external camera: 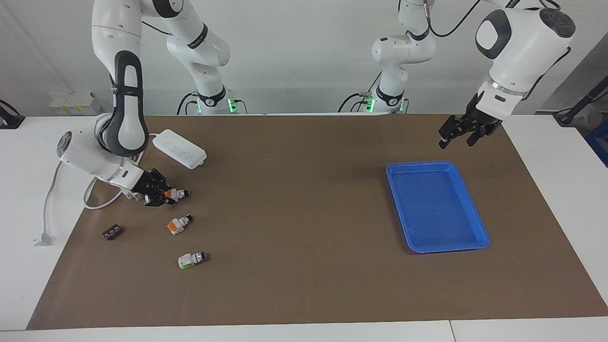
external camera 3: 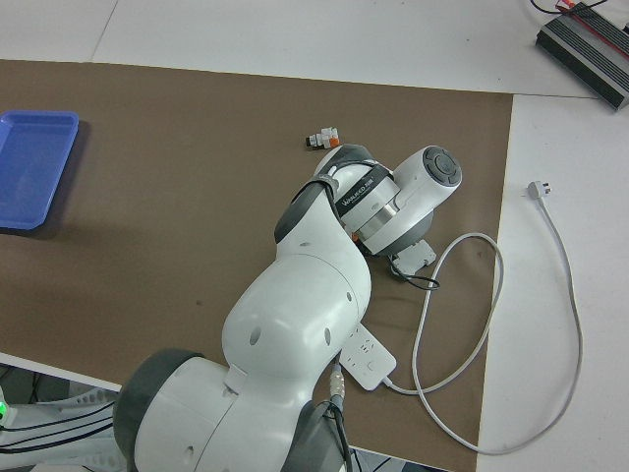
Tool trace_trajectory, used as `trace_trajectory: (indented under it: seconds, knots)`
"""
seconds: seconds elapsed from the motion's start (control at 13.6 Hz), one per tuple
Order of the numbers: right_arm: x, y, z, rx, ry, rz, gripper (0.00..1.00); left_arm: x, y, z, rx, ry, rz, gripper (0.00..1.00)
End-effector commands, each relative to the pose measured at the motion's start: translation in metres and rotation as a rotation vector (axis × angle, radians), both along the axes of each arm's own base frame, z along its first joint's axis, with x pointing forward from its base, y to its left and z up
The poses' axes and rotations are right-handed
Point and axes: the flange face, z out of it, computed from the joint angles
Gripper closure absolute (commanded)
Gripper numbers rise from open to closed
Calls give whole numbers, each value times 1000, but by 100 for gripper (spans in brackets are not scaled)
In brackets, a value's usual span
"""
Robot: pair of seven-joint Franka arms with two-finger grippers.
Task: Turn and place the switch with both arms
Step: 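Close the right gripper on the orange-and-white switch, then lift the switch with the right gripper while the left gripper reaches toward it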
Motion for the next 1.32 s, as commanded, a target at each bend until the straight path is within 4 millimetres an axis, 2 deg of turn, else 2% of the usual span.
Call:
trace_trajectory:
  seconds: [0.0,0.15,0.22,0.51,0.59,0.73,0.81,0.88,1.03,1.17,1.25]
  knots:
    - [4,8,-9,27,-10,6,100,-7,-12,4,-103,-17,90,9]
    - [5,13,-2,37,-5,-10,100,-8,-23,2,-153,-7,97,12]
    - [6,20,2,45,-2,-6,100,-9,-37,2,-174,-7,79,13]
    - [20,63,40,86,34,-30,100,-9,-66,2,-205,-39,50,14]
    - [27,89,58,82,34,-38,100,-10,-74,1,-209,-42,39,14]
    - [33,124,79,73,45,-62,100,-11,-80,-4,-248,-27,44,16]
    - [33,135,87,76,48,-78,100,-12,-83,-7,-275,-22,54,18]
    - [33,158,101,107,38,-85,100,-14,-90,-6,-293,-25,49,18]
    - [29,189,108,166,58,-69,100,-15,-99,-8,-327,-26,52,19]
    - [26,224,123,241,45,-65,100,-19,-122,-7,-333,-45,34,19]
    - [23,243,129,276,41,-62,100,-21,-126,-15,-330,-47,53,19]
